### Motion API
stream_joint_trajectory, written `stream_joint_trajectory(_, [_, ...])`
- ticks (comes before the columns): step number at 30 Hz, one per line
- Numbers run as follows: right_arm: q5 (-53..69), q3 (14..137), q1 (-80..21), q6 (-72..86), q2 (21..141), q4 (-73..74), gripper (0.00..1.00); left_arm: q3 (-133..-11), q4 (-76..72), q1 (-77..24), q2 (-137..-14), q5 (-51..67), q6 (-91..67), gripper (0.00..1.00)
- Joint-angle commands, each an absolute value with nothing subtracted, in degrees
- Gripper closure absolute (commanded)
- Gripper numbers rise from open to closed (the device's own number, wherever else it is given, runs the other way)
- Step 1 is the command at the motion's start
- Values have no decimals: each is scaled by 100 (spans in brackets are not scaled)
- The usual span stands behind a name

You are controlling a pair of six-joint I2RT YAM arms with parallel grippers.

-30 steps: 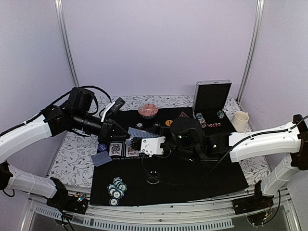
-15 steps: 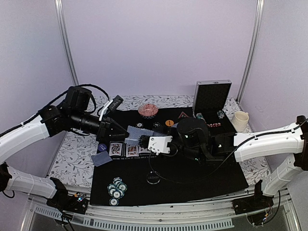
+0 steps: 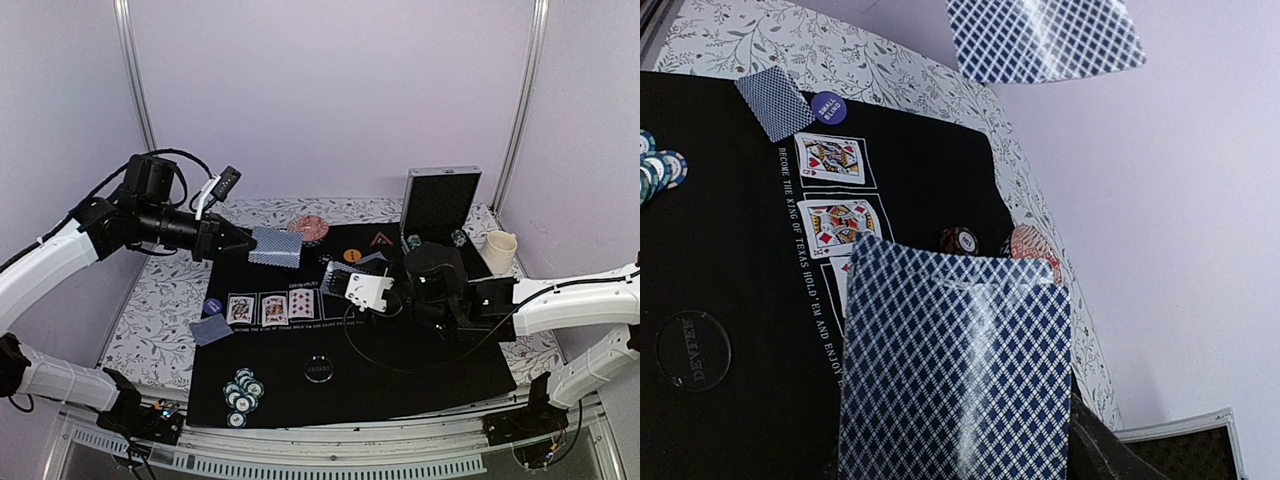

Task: Distribute texas hold em gaming equipment
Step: Pick up the poker card from the face-down deck piles, then distribute the poker card in the community card area.

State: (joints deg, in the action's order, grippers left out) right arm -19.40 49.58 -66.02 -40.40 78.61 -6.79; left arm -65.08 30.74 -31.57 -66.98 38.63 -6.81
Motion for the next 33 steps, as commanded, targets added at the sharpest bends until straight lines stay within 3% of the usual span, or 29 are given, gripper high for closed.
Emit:
stream_joint_trajectory(1, [-1993,4676,-6496,-3811,7385,-855,42,-6847,3457,-2937,-7189,3318,-369,100])
stream_joint_trajectory(17, [-1925,4483,-6486,-3926,6702,-309,42,-9482,5568,-3422,-11643,2665,1517,100])
stream_joint_trajectory(27, [-1890,4500,-6484,-3864,6627,-147,41,-11753,6420,-4144,-13563,2391,2299,100])
stream_joint_trajectory(33, [-1887,4503,-6485,-3821,6609,-184,41,-12053,6345,-4408,-13964,1512,2480,100])
